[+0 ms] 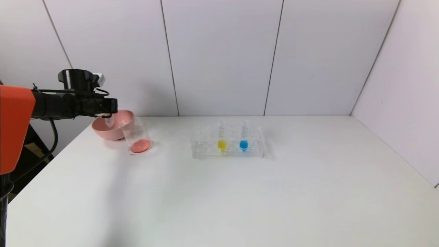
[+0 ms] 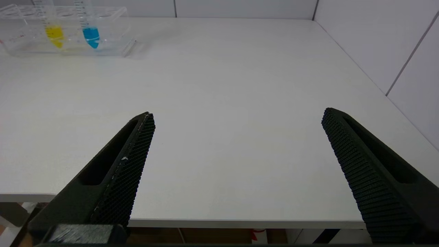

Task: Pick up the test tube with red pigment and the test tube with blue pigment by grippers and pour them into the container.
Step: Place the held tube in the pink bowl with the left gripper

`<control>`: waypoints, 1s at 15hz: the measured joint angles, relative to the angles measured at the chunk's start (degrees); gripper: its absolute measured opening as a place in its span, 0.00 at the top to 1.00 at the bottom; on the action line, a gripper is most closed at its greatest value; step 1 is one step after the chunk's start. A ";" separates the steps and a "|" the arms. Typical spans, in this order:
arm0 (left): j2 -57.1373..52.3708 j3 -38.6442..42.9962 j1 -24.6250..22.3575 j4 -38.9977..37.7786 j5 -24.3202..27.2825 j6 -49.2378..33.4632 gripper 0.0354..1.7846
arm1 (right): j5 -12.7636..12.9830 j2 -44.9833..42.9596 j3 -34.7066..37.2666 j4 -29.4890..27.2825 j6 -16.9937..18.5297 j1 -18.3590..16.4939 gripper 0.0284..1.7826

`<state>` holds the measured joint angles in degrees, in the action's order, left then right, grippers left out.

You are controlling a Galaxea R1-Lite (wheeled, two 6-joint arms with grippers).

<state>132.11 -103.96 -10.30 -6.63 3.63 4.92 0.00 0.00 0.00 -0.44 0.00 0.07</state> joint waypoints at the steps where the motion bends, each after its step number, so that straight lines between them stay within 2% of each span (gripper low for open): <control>1: 0.06 0.11 -0.33 0.00 0.02 0.02 0.75 | 0.00 0.00 0.00 0.00 0.00 0.02 0.00; 5: 0.20 0.63 -0.74 -1.11 0.11 0.04 0.75 | 0.00 0.00 0.00 0.00 0.00 0.02 0.00; 8: 0.20 0.68 -0.89 -2.40 0.13 0.13 0.67 | 0.00 0.00 0.00 0.00 0.00 -0.02 0.00; 10: 0.11 0.68 -0.83 -2.44 0.13 0.13 0.54 | 0.02 0.00 0.00 0.00 0.00 0.00 0.00; 13: -0.27 0.77 -0.94 -2.44 0.13 0.09 0.26 | 0.00 0.00 0.00 0.00 0.00 0.00 0.00; 15: -1.01 1.65 -0.83 -2.88 0.13 0.17 0.12 | 0.00 0.00 0.00 0.00 0.00 0.00 0.00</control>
<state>131.10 -102.32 -11.13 -9.51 3.77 5.10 0.00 0.00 0.00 -0.44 0.00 0.07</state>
